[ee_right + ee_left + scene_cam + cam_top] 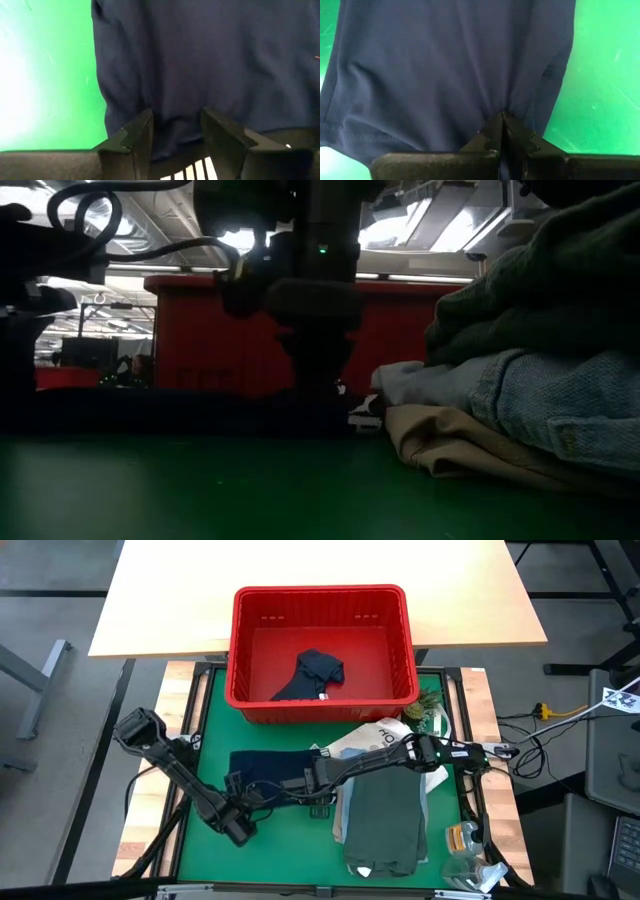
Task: Fold Laundry from Bin
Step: Fold the dark blue boxer
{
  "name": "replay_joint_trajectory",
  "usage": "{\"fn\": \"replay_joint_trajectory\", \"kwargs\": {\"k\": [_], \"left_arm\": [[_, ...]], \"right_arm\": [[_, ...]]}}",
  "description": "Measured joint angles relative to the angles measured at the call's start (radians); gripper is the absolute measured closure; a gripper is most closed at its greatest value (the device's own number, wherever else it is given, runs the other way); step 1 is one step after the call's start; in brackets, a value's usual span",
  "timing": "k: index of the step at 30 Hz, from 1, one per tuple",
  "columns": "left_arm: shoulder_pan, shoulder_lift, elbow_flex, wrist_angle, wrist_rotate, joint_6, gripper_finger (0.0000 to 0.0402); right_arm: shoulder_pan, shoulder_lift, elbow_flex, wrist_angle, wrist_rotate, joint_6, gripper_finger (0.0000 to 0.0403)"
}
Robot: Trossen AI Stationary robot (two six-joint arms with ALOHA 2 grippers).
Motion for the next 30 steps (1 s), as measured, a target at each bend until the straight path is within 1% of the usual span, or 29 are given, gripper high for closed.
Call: {"fn": "replay_joint_trajectory", "kwargs": {"k": [8, 12, 17, 23, 30], "left_arm": [[-0.033, 0.0, 0.0, -0.002, 0.013, -0.006, 0.0399], [-0.036, 0.0, -0.001, -0.003, 0.012, -0.007, 0.0399], [-0.034, 0.0, 0.0, -0.007, 0.013, -0.006, 0.0399], [-0.036, 0.0, 0.045, -0.052, 0.017, -0.006, 0.0399], [-0.048, 0.0, 0.084, -0.058, -0.004, 0.002, 0.0399]], "right_arm": [[0.0, -0.005, 0.0, -0.065, 0.0, -0.002, 0.0238], [0.0, -0.006, 0.001, -0.065, 0.0, -0.002, 0.0238], [0.001, -0.011, 0.045, -0.075, 0.007, -0.004, 0.0238], [0.001, -0.012, 0.107, -0.074, 0.018, -0.004, 0.0238], [0.033, -0.012, 0.119, -0.071, 0.008, 0.003, 0.0238]]}}
